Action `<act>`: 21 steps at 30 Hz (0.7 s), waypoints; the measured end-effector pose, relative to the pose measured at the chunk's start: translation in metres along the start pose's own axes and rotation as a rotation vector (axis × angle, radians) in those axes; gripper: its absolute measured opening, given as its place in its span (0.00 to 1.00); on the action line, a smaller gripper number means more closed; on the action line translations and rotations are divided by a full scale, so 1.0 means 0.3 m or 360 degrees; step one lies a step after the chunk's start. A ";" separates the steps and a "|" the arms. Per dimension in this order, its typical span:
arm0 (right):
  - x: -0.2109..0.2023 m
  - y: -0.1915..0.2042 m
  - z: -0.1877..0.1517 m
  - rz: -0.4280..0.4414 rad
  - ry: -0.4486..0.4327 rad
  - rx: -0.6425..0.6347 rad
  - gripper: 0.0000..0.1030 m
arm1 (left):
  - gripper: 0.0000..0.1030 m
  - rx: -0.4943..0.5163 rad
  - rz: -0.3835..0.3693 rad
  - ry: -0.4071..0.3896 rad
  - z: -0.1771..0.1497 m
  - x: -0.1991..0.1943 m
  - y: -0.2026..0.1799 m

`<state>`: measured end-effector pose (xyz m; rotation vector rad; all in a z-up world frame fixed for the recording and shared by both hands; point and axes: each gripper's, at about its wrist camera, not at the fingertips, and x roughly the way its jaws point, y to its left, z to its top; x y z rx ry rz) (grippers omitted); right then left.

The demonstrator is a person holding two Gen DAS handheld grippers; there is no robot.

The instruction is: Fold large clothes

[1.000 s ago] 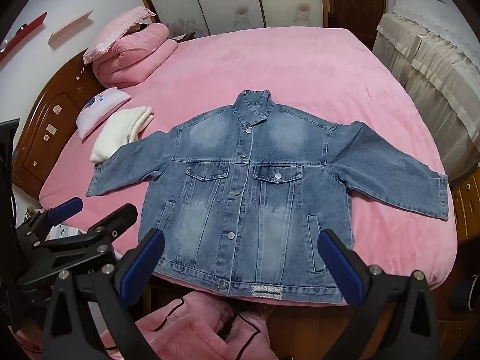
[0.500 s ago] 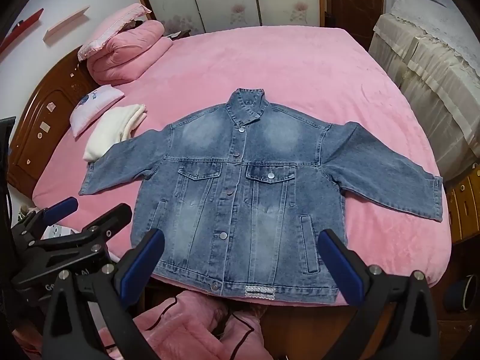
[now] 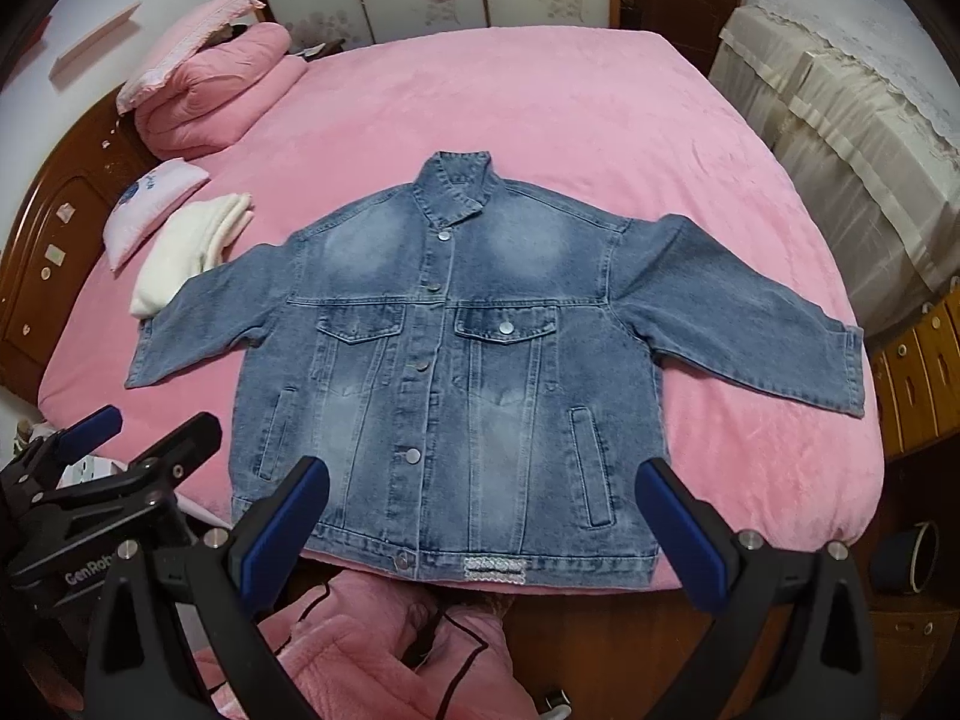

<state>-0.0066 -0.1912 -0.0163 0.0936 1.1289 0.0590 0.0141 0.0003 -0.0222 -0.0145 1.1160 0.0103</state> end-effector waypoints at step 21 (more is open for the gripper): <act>-0.009 0.018 0.008 -0.0029 -0.0022 -0.0030 0.98 | 0.99 0.0042 -0.0013 -0.0047 0.010 -0.020 -0.010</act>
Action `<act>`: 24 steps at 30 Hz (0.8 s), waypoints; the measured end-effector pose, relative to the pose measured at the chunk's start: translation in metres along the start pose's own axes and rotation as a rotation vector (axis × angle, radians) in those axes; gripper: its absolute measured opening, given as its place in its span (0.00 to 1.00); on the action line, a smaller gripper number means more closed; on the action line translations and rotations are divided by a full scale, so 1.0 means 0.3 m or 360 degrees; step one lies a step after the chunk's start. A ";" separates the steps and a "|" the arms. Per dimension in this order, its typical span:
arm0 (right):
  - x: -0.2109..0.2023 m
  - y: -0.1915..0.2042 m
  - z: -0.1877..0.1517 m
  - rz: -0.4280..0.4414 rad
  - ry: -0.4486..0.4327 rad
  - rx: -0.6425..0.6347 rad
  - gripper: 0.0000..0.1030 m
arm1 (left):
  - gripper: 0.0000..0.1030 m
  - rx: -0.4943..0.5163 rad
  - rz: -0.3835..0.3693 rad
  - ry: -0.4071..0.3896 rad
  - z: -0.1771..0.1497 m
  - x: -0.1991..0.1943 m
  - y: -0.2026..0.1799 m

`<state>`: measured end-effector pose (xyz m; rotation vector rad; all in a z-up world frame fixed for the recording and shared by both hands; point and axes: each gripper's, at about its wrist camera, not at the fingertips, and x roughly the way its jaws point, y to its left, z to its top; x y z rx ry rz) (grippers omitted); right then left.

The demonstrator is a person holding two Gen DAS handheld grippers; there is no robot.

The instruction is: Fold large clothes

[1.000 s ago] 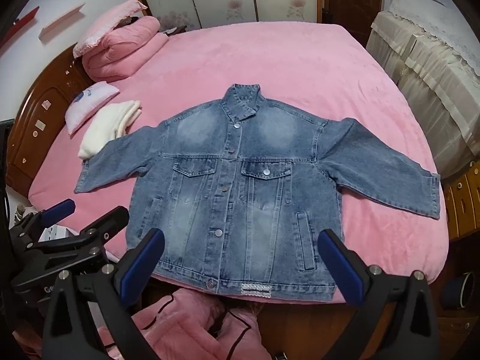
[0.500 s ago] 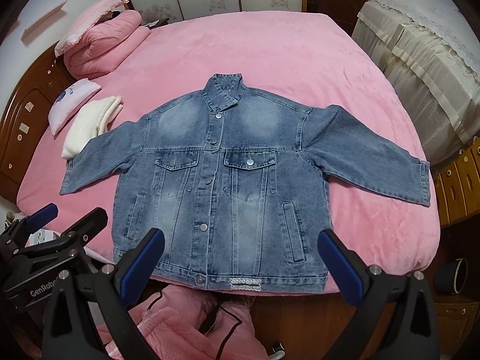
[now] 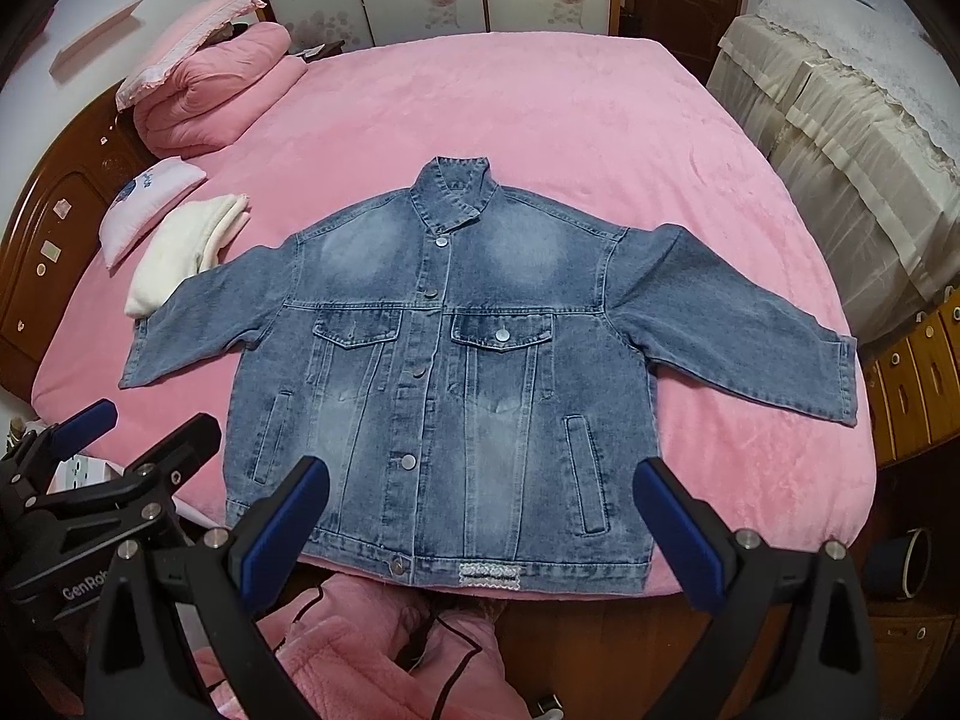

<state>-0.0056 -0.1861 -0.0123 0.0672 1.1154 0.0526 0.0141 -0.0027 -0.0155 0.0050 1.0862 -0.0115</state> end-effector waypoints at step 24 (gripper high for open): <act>-0.014 -0.006 -0.001 -0.0007 -0.0005 -0.0005 0.98 | 0.99 -0.0005 -0.0003 0.0000 -0.003 -0.001 -0.003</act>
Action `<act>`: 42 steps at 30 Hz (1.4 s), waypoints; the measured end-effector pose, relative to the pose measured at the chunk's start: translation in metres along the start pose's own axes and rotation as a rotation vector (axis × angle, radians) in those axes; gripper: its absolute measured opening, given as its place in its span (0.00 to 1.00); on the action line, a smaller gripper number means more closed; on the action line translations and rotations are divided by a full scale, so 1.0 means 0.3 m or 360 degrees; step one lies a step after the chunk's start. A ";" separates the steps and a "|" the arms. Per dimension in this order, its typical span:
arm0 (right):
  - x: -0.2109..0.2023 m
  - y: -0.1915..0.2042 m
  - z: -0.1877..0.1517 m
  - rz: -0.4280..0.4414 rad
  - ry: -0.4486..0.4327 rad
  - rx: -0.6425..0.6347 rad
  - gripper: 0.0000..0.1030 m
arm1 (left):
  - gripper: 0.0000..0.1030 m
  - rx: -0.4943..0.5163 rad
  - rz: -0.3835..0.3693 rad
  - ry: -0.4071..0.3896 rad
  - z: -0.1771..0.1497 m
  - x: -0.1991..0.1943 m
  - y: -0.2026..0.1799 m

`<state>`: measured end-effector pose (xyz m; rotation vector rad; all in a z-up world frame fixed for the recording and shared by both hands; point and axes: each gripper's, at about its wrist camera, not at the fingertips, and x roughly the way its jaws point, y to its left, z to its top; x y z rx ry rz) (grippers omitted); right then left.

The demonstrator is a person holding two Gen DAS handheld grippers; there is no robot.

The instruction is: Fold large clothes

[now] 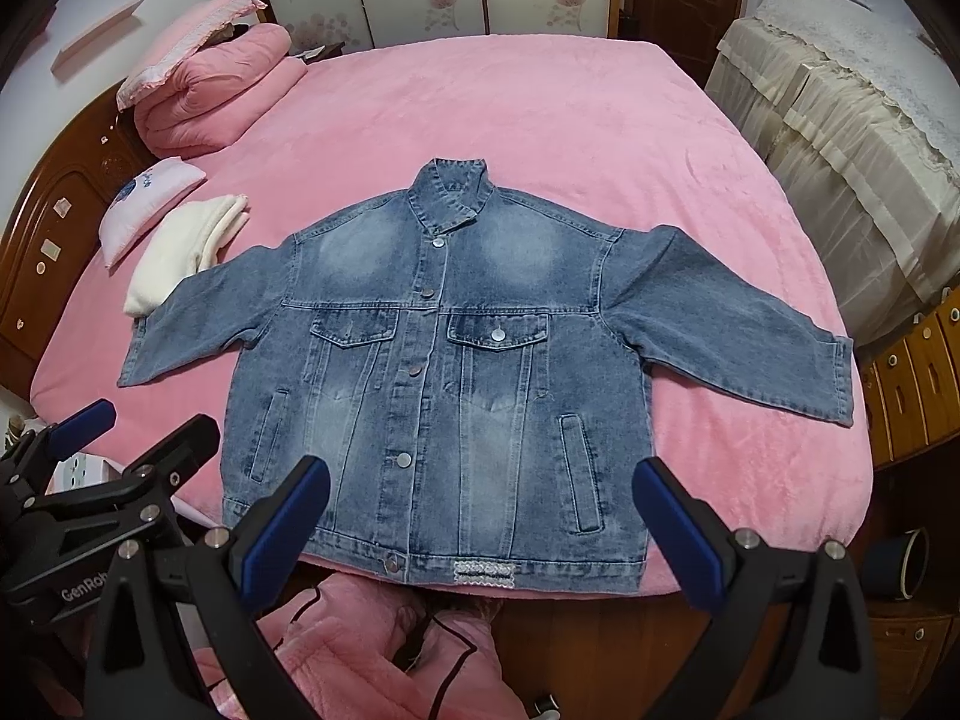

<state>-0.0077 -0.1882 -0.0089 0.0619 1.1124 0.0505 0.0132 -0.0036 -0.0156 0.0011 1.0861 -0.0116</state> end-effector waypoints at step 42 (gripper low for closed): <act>0.152 0.381 0.129 0.0302 0.0008 -0.0244 0.98 | 0.99 -0.0417 0.0015 0.0227 -0.015 0.178 0.492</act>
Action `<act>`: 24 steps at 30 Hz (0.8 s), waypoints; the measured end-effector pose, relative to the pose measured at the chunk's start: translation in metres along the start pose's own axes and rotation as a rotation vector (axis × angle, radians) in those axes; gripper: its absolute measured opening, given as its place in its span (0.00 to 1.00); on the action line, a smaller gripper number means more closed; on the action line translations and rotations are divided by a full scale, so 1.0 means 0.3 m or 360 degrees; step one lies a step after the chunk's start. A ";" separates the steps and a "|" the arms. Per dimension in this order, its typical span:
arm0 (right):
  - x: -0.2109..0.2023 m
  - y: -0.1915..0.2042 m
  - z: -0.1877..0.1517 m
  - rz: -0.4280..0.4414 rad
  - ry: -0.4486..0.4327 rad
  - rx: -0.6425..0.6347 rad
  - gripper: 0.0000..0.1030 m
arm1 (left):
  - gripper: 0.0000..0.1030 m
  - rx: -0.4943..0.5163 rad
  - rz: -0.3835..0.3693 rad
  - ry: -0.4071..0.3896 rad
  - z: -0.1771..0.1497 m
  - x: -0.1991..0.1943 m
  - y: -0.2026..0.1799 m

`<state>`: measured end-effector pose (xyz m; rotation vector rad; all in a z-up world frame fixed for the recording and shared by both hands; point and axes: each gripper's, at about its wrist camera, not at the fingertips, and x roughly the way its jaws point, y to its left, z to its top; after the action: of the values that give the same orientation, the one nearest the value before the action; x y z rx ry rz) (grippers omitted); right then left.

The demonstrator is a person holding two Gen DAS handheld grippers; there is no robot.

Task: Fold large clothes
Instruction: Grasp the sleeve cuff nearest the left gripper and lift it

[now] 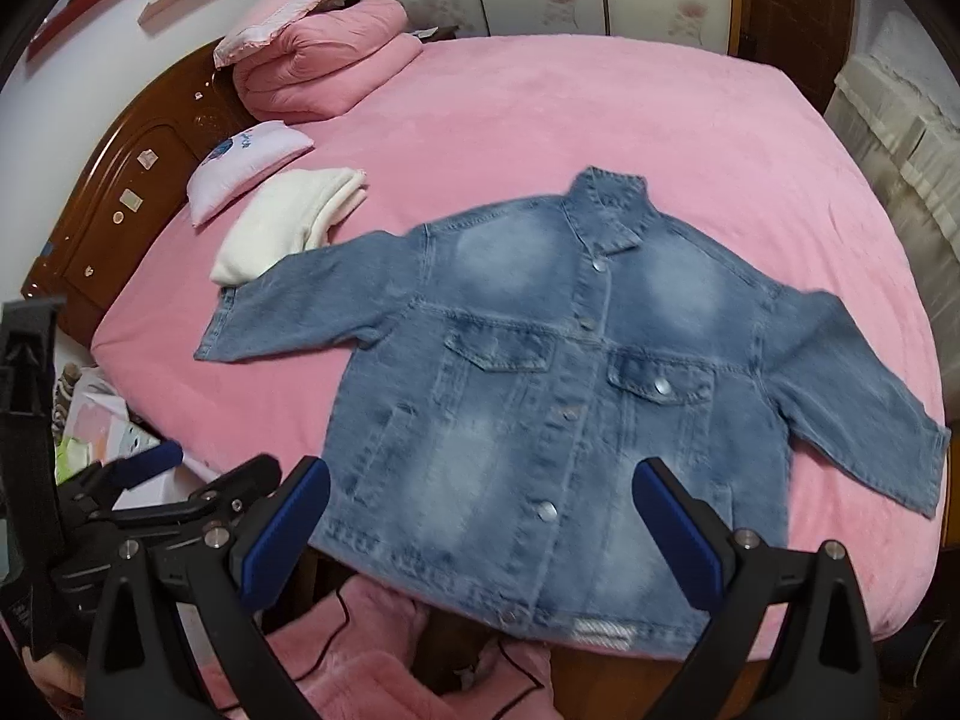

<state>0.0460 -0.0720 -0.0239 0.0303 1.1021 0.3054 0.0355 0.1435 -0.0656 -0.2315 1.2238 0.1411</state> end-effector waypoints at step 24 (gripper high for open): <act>0.473 0.848 0.327 -0.0009 0.0258 -0.0350 0.98 | 0.98 -0.0338 0.0001 0.0146 0.705 0.607 1.307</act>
<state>0.1331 0.2205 -0.0586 -0.1960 1.2235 0.4286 0.1991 0.5731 -0.2085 -0.4261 1.3004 0.2641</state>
